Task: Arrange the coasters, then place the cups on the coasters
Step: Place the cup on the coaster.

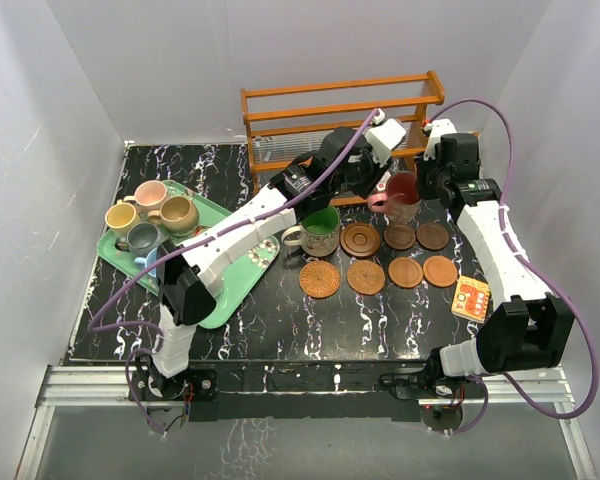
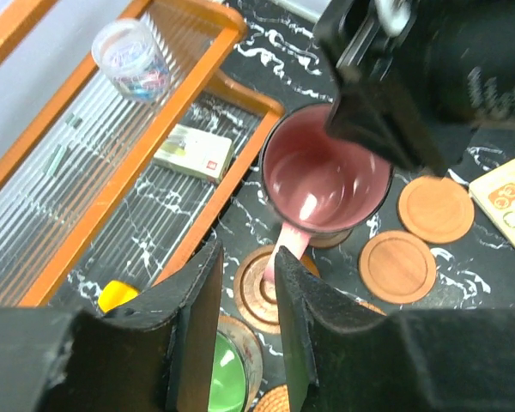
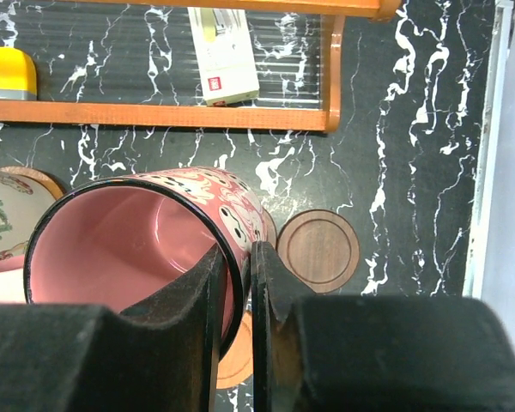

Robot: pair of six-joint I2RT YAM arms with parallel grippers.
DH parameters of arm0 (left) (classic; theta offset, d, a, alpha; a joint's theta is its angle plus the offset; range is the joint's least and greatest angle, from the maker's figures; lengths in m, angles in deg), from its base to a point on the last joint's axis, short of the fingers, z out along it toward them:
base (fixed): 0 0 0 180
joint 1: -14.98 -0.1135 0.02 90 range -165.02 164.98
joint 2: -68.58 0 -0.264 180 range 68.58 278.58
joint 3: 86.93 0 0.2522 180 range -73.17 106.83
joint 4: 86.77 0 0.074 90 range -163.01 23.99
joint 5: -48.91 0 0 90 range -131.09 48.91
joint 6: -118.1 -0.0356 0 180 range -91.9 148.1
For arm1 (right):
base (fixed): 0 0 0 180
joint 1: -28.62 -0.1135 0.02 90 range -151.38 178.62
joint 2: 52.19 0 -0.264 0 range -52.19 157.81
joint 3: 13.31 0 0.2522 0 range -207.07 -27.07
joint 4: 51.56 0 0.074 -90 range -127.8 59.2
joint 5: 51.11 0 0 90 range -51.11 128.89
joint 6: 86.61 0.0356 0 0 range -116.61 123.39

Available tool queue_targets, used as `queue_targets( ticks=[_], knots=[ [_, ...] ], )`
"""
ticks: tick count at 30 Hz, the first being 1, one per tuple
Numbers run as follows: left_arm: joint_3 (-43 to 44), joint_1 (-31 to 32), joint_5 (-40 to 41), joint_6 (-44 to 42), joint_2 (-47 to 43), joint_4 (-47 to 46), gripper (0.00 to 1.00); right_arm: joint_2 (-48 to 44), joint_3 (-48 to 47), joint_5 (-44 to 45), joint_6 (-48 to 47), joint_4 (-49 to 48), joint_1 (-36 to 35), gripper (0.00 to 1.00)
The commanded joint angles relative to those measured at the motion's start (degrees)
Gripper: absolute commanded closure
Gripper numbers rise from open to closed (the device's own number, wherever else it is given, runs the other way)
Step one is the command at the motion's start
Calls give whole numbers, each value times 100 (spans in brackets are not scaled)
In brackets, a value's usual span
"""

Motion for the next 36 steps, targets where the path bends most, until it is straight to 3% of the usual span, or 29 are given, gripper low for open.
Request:
queue_targets(
  ticks=[1, 5, 11, 21, 36],
  knots=[
    [-270, 5, 125, -496, -564, 209, 67, -418, -39, -410, -462, -520, 304, 100],
    [-566, -6, 193, -912, -857, 507, 57, -378, -9, -1149, -1180, -211, 760, 100],
    [-842, -120, -329, -1263, -1185, 949, 31, -91, -56, -1937, -2268, 386, 1459, 100],
    [-1010, -369, -967, -1407, -1469, 1266, 11, 867, -660, -2970, -3813, 1287, 2201, 100],
    [-1410, -802, -1494, -1373, -1697, 1280, 5, 2735, -2332, -4121, -5264, 2753, 2633, 100]
  ],
)
